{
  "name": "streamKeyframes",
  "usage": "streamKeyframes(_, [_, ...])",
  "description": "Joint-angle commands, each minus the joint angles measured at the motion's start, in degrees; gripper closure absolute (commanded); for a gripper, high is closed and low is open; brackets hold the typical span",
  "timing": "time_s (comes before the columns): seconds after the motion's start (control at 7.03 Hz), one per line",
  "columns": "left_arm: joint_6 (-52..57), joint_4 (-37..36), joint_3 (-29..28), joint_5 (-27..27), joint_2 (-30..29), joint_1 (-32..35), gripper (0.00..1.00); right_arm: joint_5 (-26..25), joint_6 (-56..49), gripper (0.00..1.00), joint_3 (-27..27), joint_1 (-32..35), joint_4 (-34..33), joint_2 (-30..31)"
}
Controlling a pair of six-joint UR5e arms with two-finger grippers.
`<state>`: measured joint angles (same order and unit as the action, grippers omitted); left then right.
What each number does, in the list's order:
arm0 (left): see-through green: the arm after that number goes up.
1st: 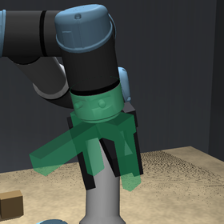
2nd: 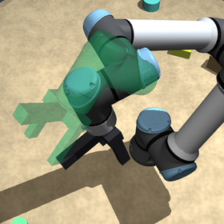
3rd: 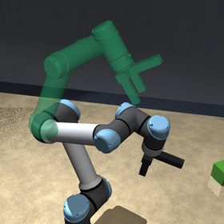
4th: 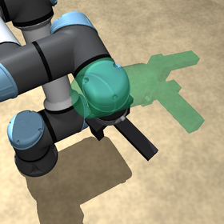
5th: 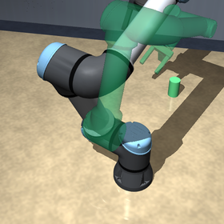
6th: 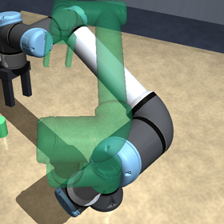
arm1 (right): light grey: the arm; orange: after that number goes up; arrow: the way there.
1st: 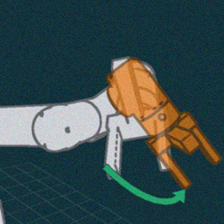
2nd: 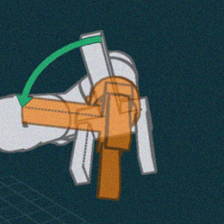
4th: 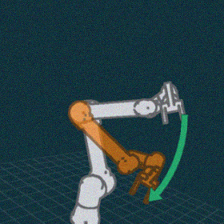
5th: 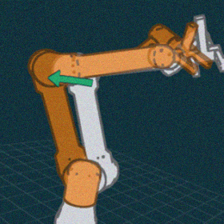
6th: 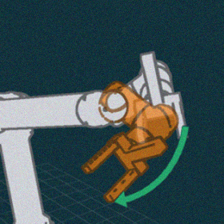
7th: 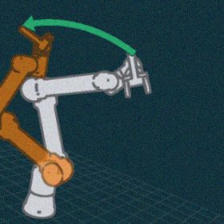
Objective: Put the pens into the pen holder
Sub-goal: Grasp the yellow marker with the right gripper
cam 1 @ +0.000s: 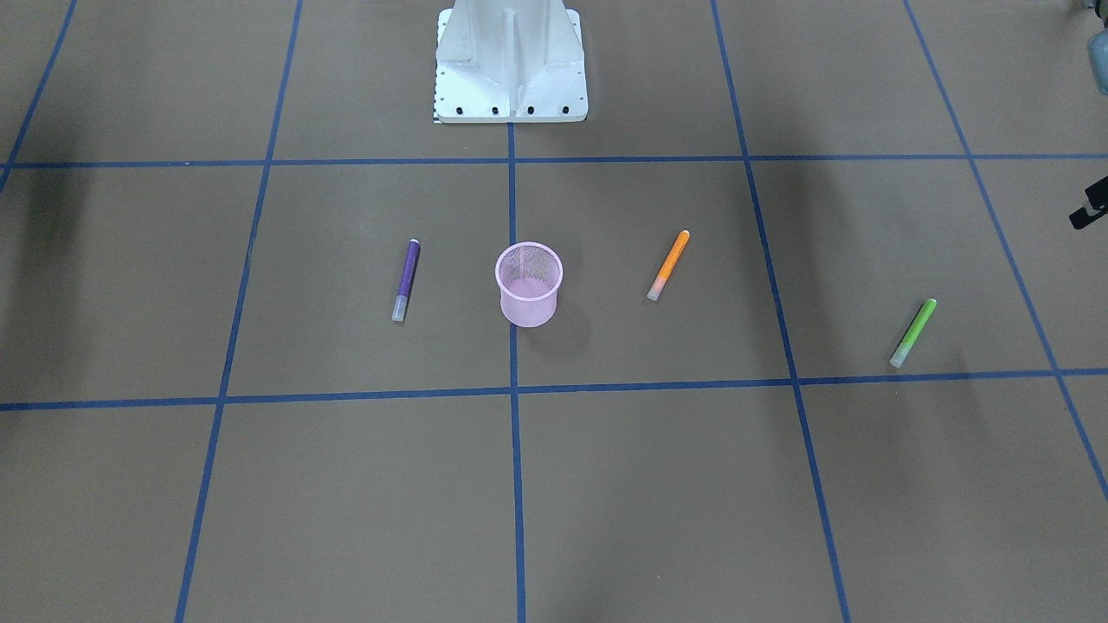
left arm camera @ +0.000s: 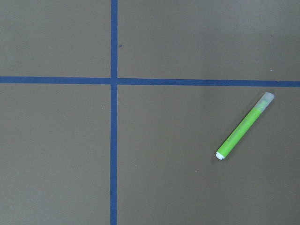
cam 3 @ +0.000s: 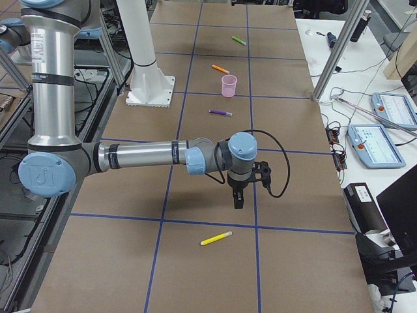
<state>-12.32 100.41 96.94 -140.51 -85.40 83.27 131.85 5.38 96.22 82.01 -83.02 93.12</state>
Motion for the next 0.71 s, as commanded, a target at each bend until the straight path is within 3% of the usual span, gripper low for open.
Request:
streamKeyframes(0.0, [-0.07, 1.19, 0.08, -0.03, -0.47, -1.17, 0.0, -1.95, -8.52, 0.07, -7.23, -0.36, 2.16, -1.08])
streamKeyframes(0.14, [-0.16, 2.85, -0.08, -0.03, -0.38, -1.53, 0.0, -2.12, -10.46, 0.08, -11.45, -0.36, 2.51, -1.53])
streamKeyframes(0.57, [0.01, 3.56, -0.26, 0.24, -0.38, -1.53, 0.0, -2.3, -12.41, 0.08, -15.96, -1.41, 2.51, -2.94])
